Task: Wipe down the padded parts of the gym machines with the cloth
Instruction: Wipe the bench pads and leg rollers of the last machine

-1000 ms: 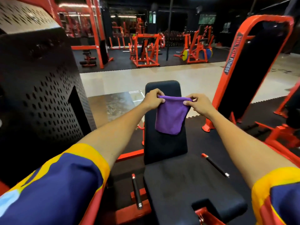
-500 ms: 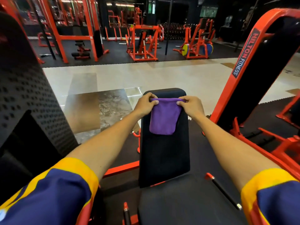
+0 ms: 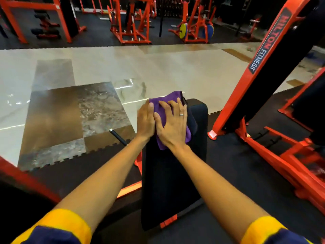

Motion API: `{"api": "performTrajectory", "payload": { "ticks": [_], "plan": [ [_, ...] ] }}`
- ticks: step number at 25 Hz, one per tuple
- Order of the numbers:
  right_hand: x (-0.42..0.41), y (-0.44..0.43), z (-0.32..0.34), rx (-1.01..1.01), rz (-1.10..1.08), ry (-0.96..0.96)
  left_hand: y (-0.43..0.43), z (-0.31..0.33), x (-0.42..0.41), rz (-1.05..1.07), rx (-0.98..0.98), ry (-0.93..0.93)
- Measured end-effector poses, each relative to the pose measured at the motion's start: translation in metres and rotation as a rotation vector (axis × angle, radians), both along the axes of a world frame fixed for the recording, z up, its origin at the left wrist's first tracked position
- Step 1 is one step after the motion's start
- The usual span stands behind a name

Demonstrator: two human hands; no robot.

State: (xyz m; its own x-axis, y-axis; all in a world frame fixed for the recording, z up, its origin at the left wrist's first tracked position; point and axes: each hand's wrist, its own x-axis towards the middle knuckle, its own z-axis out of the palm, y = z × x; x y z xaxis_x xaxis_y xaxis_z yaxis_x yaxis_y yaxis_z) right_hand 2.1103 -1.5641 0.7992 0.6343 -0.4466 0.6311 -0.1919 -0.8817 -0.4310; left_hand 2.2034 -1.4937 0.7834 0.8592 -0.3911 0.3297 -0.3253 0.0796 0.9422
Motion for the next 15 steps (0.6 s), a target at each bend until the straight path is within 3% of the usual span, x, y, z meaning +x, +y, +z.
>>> {"api": "performTrajectory", "payload": {
  "ticks": [2, 4, 7, 10, 13, 15],
  "plan": [
    [0.009, -0.010, -0.007, -0.146, -0.044, 0.037, -0.004, -0.006, 0.006, -0.004, -0.022, 0.002],
    [0.014, -0.032, -0.006, -0.216, -0.093, 0.009, -0.002, -0.009, 0.009, -0.033, -0.025, -0.120],
    [0.011, -0.086, 0.007, -0.053, -0.262, -0.016, 0.000, -0.010, 0.008, -0.048, -0.059, -0.264],
    [0.016, -0.086, 0.010, 0.164, -0.364, -0.024, -0.002, -0.009, 0.008, -0.039, -0.063, -0.274],
    [0.026, -0.030, -0.002, 0.089, -0.301, -0.091, -0.002, -0.011, 0.007, -0.039, -0.068, -0.285],
    [0.018, -0.026, -0.005, -0.044, -0.203, -0.026, -0.001, -0.010, 0.006, -0.037, -0.058, -0.278]
  ]
}}
